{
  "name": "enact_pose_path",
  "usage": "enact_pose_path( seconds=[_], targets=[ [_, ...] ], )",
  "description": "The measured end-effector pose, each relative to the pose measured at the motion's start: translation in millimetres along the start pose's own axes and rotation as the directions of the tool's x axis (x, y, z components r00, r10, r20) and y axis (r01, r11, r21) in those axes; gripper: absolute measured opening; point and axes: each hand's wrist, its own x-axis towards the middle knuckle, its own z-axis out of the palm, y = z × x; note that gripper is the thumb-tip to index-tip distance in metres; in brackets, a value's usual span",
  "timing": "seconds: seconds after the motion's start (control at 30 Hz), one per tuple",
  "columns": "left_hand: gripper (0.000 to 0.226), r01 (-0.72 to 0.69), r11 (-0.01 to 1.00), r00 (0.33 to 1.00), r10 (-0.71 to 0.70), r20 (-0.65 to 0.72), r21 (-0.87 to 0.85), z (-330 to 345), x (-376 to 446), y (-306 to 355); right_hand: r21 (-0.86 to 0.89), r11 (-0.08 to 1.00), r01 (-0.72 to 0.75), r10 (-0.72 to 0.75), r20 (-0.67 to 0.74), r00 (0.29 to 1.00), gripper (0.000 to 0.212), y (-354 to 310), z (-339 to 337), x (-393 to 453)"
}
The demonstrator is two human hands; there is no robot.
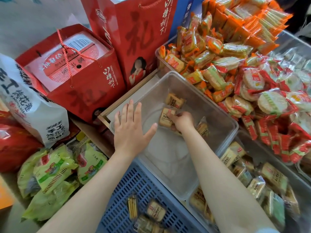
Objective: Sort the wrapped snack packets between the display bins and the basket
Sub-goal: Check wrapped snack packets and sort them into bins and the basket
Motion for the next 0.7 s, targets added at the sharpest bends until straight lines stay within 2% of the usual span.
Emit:
enact_pose_path(
  seconds=[0.13, 0.4, 0.47, 0.6, 0.7],
  targets=[
    [0.095, 0.001, 1.0, 1.0, -0.001, -0.004, -0.013, 0, 1, -2, -0.028, 1.0, 0.01, -0.01, 0.006, 1.0, 0.041, -4, 8, 7],
    [0.095, -0.009, 1.0, 1.0, 0.009, -0.004, -0.024, 1, 0, -3, -0.119, 0.993, -0.005, 0.016, 0.096, 0.995, 0.086, -8, 19, 13],
    [0.096, -0.007, 1.0, 1.0, 0.007, -0.004, -0.025, 0, 0, -3, -0.171, 0.985, 0.021, 0.003, 0.137, 0.991, 0.085, -10, 21, 9],
    [0.096, -0.007, 0.999, 1.0, 0.007, -0.009, -0.036, 0, 0, -2, -0.123, 0.992, 0.038, -0.016, 0.178, 0.984, 0.077, -10, 25, 5],
    [0.096, -0.011, 0.999, 1.0, 0.011, -0.001, -0.04, 0, 0, -2, -0.128, 0.99, 0.053, -0.024, 0.223, 0.975, 0.085, -10, 28, 2]
  ],
)
